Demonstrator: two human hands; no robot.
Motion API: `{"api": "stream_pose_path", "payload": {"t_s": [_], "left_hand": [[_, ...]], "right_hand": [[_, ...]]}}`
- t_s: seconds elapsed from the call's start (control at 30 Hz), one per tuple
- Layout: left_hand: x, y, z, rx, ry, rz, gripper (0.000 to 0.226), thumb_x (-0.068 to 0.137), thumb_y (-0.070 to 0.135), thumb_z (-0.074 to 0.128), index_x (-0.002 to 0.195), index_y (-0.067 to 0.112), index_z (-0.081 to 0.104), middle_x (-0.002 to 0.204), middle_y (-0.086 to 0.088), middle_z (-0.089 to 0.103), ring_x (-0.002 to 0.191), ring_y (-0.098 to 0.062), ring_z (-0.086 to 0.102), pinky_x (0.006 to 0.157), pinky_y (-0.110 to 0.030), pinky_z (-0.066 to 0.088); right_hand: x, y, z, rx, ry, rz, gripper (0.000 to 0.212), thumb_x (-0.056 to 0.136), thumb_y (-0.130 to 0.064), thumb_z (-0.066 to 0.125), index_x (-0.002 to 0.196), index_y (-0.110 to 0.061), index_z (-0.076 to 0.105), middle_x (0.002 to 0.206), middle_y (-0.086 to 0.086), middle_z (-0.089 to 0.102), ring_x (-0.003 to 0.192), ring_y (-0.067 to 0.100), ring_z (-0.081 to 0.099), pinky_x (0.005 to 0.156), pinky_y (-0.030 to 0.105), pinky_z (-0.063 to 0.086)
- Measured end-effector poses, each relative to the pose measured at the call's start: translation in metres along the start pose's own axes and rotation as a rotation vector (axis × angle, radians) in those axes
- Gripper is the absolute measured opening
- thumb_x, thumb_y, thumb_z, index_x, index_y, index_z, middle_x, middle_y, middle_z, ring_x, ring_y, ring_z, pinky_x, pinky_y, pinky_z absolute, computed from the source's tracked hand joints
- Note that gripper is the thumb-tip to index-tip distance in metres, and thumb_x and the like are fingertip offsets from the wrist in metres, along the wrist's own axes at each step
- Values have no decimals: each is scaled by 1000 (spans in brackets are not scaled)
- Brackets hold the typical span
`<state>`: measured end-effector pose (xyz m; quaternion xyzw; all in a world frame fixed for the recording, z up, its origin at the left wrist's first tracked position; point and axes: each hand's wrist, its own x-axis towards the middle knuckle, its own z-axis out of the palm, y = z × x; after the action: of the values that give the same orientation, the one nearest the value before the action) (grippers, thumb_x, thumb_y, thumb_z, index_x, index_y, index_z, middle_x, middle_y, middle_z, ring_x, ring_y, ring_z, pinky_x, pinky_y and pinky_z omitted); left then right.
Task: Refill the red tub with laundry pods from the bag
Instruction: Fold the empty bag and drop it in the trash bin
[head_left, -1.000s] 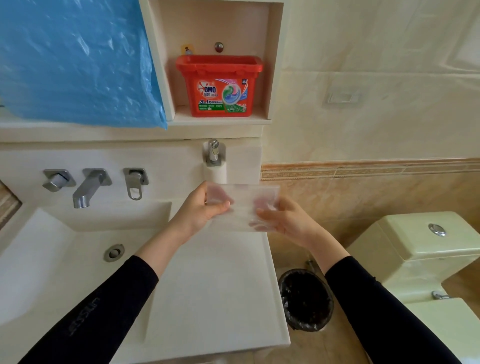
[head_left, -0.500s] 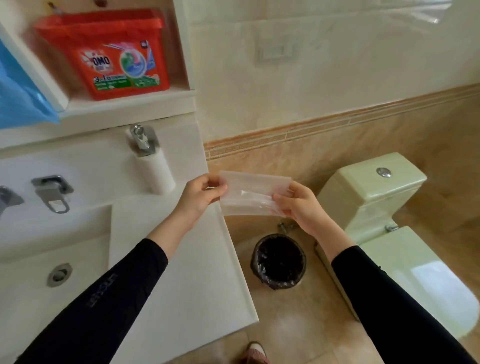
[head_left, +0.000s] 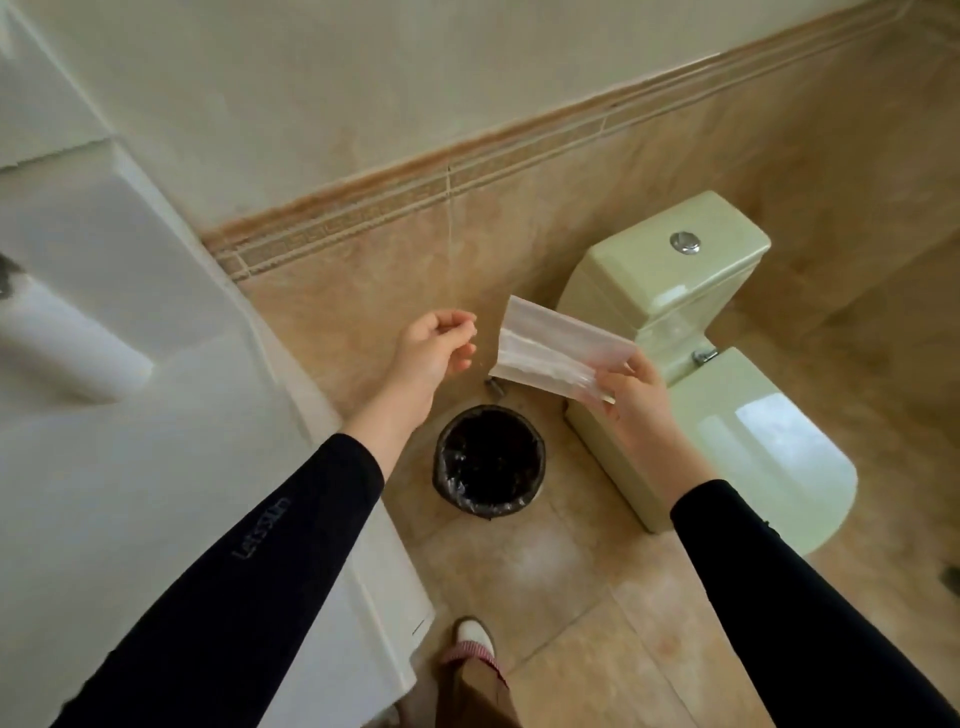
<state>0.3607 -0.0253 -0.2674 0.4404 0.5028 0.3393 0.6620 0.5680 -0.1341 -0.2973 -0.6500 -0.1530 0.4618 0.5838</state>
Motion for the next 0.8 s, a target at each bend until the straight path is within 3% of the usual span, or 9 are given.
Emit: {"api": "stream_pose_path", "payload": {"t_s": [0.17, 0.23, 0.33, 0.47, 0.6, 0.7, 0.8], "left_hand": [[42, -62, 32, -75, 83, -216, 5, 88, 18, 62, 87, 20, 66, 78, 4, 67, 67, -11, 62, 62, -26, 51], [56, -90, 39, -90, 124, -265, 5, 89, 20, 60, 88, 19, 65, 77, 4, 66, 67, -12, 62, 62, -26, 50], [74, -134, 46, -91, 130, -306, 6, 89, 21, 59, 90, 18, 65, 79, 3, 66, 69, -13, 62, 63, -27, 50], [102, -193, 48, -37, 106, -327, 9, 89, 21, 58, 92, 17, 66, 79, 2, 68, 70, -14, 64, 64, -27, 52], [125, -250, 35, 110, 141, -300, 6, 84, 23, 60, 82, 22, 66, 77, 2, 68, 67, -13, 63, 61, -26, 48], [142, -290, 20, 181, 170, -307, 7, 84, 25, 62, 79, 24, 66, 75, 3, 68, 65, -11, 63, 61, -26, 47], [158, -323, 9, 207, 195, -316, 7, 84, 24, 61, 79, 24, 66, 75, 3, 68, 63, -9, 63, 59, -24, 47]], "right_hand": [[45, 43, -26, -25, 124, 82, 48, 87, 17, 42, 128, -6, 55, 109, 12, 65, 90, 26, 66, 60, 25, 57], [62, 66, -33, -78, 136, 85, 43, 86, 16, 43, 119, -8, 59, 102, 11, 65, 85, 23, 67, 58, 23, 57], [85, 103, -42, -154, 212, 98, 42, 82, 14, 45, 91, -25, 60, 89, 0, 66, 68, 4, 70, 56, 17, 55], [113, 157, -53, -247, 222, 140, 41, 79, 9, 45, 95, -25, 61, 88, -10, 66, 72, 2, 66, 52, 11, 50], [137, 211, -62, -301, 224, 196, 42, 78, 8, 44, 93, -28, 58, 96, -3, 67, 84, 12, 64, 52, 13, 50], [155, 256, -63, -320, 254, 246, 31, 83, 6, 48, 101, -18, 54, 102, 6, 64, 79, 18, 60, 49, 18, 48], [168, 302, -59, -350, 268, 285, 27, 87, 0, 55, 110, -14, 51, 111, 10, 64, 90, 23, 62, 73, 40, 56]]}}
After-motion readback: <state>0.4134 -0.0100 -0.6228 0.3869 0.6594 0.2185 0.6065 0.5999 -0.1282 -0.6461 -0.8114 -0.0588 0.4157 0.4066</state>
